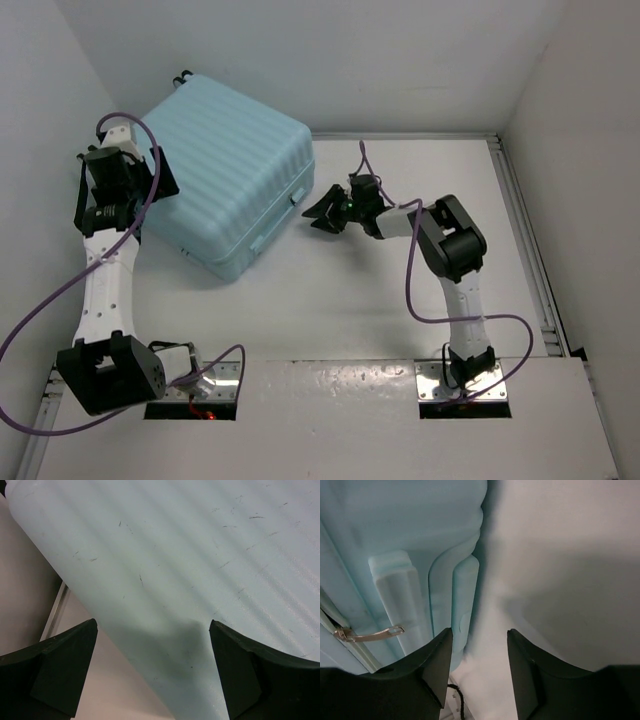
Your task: Pack the luggage
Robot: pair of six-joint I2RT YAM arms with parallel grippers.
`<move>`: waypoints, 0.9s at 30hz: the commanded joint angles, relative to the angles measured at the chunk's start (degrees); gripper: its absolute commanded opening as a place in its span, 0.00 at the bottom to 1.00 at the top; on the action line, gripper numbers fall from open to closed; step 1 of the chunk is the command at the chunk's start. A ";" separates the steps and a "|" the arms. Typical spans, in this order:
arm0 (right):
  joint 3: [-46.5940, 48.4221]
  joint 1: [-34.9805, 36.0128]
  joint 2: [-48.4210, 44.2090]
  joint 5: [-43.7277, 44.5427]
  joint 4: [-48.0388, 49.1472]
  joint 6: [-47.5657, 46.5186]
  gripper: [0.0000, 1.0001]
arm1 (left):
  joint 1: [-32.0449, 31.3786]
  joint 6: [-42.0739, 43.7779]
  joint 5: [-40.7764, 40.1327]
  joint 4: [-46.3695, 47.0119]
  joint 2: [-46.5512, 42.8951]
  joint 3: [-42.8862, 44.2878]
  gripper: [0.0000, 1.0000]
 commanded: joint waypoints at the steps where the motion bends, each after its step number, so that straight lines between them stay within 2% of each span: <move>1: 4.94 -0.27 0.37 -1.75 3.16 2.56 0.48 | 0.36 0.40 0.13 2.17 -1.94 -0.75 1.00; 12: 4.77 -1.77 0.37 -7.29 10.01 0.97 0.48 | 0.88 1.46 1.27 2.70 -1.86 -1.81 1.00; 24: 18.04 -2.73 9.07 -6.94 7.91 1.94 0.48 | 0.88 1.46 1.80 3.23 -0.09 -2.34 1.00; 27: 18.57 -2.82 10.65 -6.67 7.29 2.64 0.37 | 0.88 1.46 1.80 3.23 0.43 -2.34 1.00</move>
